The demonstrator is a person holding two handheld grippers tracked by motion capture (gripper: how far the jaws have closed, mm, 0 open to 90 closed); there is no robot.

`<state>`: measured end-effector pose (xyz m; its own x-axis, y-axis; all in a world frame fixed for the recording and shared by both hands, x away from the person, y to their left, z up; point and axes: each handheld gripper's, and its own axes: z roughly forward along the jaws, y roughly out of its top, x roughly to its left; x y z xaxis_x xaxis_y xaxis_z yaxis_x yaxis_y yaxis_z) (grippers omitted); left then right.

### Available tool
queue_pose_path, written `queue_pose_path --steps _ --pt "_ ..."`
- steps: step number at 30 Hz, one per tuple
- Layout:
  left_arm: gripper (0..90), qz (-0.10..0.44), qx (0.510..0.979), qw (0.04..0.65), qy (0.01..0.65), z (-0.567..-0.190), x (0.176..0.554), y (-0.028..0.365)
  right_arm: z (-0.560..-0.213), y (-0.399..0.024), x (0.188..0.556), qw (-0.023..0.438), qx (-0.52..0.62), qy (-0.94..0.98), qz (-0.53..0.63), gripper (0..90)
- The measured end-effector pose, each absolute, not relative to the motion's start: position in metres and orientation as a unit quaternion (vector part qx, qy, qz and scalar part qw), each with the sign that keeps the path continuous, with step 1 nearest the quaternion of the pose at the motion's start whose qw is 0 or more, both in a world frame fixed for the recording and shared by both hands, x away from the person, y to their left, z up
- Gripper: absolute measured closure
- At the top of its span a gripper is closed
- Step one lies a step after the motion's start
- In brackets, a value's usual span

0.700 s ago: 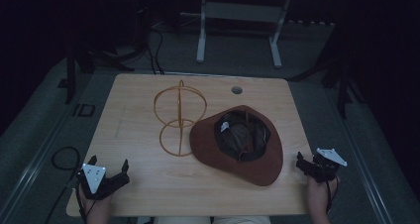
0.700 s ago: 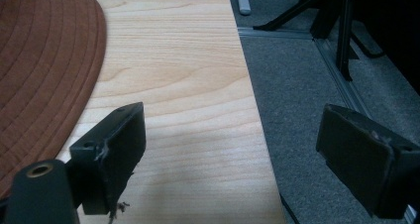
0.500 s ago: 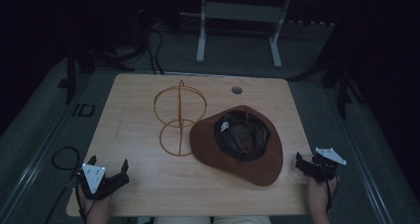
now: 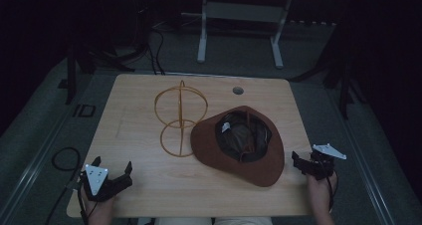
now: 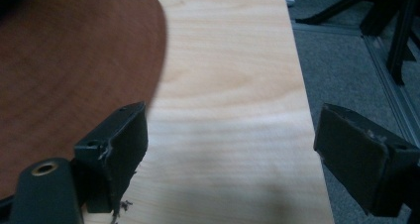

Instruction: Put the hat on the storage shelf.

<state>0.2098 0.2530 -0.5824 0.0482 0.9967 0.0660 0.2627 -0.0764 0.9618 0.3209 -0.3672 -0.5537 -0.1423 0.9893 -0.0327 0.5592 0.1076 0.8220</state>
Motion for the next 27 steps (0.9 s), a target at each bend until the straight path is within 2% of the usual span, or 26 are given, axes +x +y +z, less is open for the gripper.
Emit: queue_pose_path --steps 7,11,15,20,21,25,27 --pt "1.8 0.406 0.604 0.429 0.535 -0.581 0.210 0.247 -0.518 -0.351 0.321 0.302 0.548 0.682 0.379 13.3" --pt "1.8 0.402 0.613 0.415 0.539 -0.583 0.211 0.242 -0.502 -0.340 0.330 0.290 0.534 0.699 0.378 12.9" --pt "1.8 0.394 0.615 0.417 0.541 -0.582 0.210 0.240 -0.493 -0.333 0.337 0.279 0.528 0.704 0.384 11.8" --pt "1.8 0.382 0.615 0.423 0.546 -0.580 0.210 0.238 -0.482 -0.321 0.347 0.291 0.525 0.699 0.389 12.6" --pt "1.8 0.382 0.614 0.424 0.546 -0.580 0.210 0.237 -0.478 -0.317 0.353 0.265 0.527 0.704 0.396 13.9" --pt "1.8 0.381 0.618 0.423 0.542 -0.580 0.210 0.236 -0.474 -0.306 0.359 0.272 0.519 0.713 0.385 13.8" --pt "1.8 0.379 0.619 0.424 0.542 -0.580 0.209 0.235 -0.471 -0.300 0.363 0.257 0.511 0.719 0.396 13.9"
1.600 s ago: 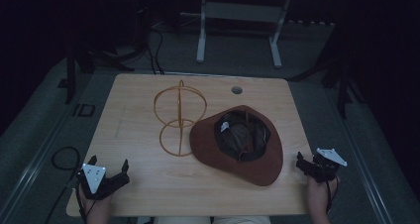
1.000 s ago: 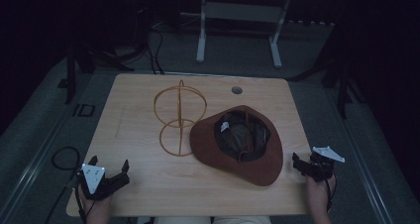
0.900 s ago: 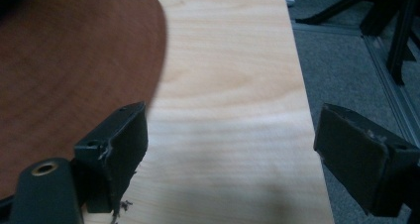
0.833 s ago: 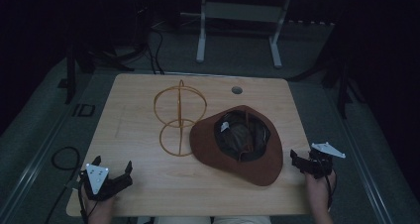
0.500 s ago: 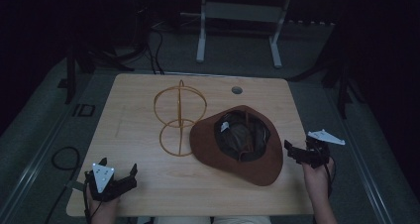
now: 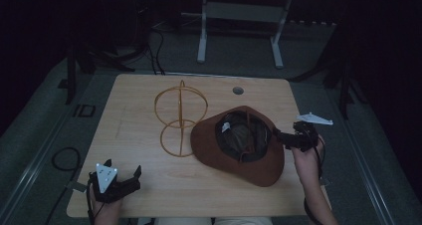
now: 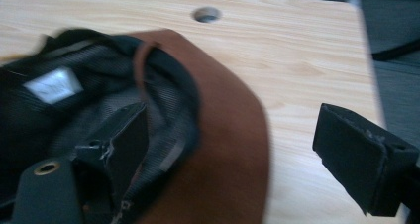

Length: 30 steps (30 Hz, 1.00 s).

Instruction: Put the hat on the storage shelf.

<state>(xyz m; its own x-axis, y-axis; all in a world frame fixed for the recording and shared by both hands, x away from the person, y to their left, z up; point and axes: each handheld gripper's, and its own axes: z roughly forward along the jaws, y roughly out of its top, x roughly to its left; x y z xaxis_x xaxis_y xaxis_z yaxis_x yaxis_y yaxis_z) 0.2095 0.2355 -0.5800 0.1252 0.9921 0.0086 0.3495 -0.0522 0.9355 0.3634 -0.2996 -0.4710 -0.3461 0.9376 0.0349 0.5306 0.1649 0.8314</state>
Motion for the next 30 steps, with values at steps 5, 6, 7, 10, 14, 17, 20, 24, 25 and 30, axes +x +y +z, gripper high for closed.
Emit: queue_pose_path --steps 5,6,7,10,14,17,20,24,25,30 --pt "1.8 0.370 0.627 0.414 0.546 -0.580 0.211 0.233 -0.464 -0.284 0.379 0.228 0.496 0.733 0.406 17.3" --pt "1.8 0.370 0.627 0.414 0.546 -0.580 0.211 0.233 -0.463 -0.281 0.382 0.224 0.496 0.735 0.405 17.3" --pt "1.8 0.371 0.628 0.411 0.547 -0.580 0.211 0.231 -0.463 -0.281 0.382 0.224 0.496 0.735 0.405 17.3" --pt "1.8 0.363 0.642 0.415 0.533 -0.579 0.210 0.229 -0.463 -0.272 0.391 0.222 0.502 0.734 0.400 16.7" --pt "1.8 0.354 0.658 0.414 0.520 -0.579 0.210 0.225 -0.472 -0.259 0.404 0.217 0.503 0.742 0.386 12.9" --pt "1.8 0.350 0.659 0.417 0.519 -0.579 0.210 0.225 -0.478 -0.255 0.410 0.223 0.503 0.748 0.372 13.5" --pt "1.8 0.345 0.656 0.422 0.522 -0.579 0.210 0.225 -0.489 -0.250 0.416 0.227 0.506 0.756 0.349 16.0" --pt "1.8 0.342 0.656 0.419 0.526 -0.579 0.210 0.226 -0.508 -0.245 0.426 0.239 0.530 0.753 0.308 24.3" --pt "1.8 0.340 0.656 0.420 0.527 -0.579 0.210 0.226 -0.512 -0.244 0.428 0.237 0.534 0.753 0.302 25.1" --pt "1.8 0.341 0.661 0.414 0.525 -0.578 0.210 0.223 -0.530 -0.240 0.432 0.231 0.537 0.764 0.273 30.4"
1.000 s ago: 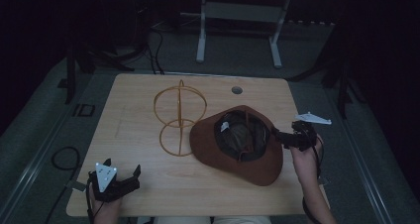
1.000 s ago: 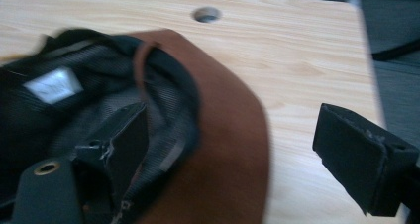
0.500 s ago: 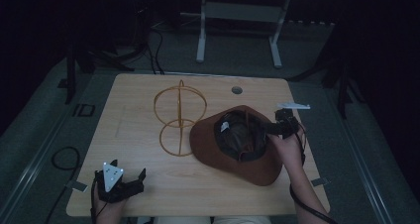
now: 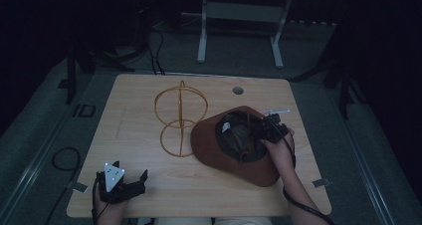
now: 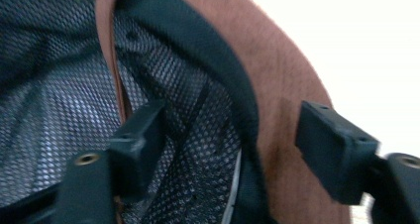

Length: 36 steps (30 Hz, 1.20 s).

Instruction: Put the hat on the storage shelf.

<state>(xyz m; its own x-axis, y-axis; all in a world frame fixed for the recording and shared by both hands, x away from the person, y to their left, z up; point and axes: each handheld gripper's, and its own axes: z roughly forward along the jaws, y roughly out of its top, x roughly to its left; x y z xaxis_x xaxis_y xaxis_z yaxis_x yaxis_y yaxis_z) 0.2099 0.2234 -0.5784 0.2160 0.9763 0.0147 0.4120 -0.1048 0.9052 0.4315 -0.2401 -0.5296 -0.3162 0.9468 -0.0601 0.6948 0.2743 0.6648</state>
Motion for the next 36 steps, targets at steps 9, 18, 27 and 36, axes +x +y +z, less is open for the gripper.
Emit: queue_pose_path --steps 9,18,27,36 --pt "1.8 0.336 0.664 0.410 0.527 -0.579 0.210 0.222 -0.547 -0.226 0.431 0.276 0.524 0.775 0.221 40.7" --pt "1.9 0.328 0.663 0.411 0.533 -0.581 0.211 0.225 -0.549 -0.230 0.433 0.312 0.523 0.773 0.177 79.8" --pt "3.9 0.335 0.659 0.407 0.537 -0.579 0.214 0.226 -0.507 -0.265 0.419 0.304 0.564 0.709 0.293 84.0" --pt "4.4 0.304 0.681 0.421 0.517 -0.567 0.219 0.208 -0.465 -0.289 0.396 0.305 0.563 0.675 0.367 84.2"
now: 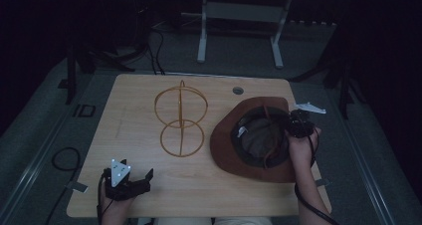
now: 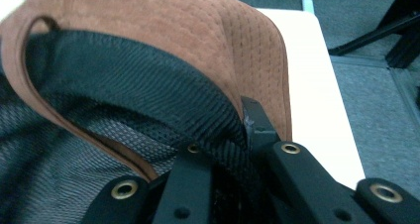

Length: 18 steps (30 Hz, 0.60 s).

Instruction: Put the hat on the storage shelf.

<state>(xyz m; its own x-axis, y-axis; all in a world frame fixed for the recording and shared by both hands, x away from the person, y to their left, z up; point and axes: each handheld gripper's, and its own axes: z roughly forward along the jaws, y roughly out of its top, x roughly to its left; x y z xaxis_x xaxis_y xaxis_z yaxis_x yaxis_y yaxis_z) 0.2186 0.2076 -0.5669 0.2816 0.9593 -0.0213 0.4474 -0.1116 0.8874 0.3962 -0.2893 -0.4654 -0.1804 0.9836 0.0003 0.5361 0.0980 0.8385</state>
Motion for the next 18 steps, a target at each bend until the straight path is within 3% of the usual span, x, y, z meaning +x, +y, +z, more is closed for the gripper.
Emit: queue_pose_path --steps 8,18 --pt "5.5 0.257 0.714 0.445 0.475 -0.536 0.225 0.168 -0.454 -0.293 0.383 0.300 0.557 0.668 0.392 84.1" --pt "5.5 0.243 0.754 0.441 0.422 -0.519 0.238 0.112 -0.450 -0.293 0.368 0.297 0.549 0.666 0.410 84.1"
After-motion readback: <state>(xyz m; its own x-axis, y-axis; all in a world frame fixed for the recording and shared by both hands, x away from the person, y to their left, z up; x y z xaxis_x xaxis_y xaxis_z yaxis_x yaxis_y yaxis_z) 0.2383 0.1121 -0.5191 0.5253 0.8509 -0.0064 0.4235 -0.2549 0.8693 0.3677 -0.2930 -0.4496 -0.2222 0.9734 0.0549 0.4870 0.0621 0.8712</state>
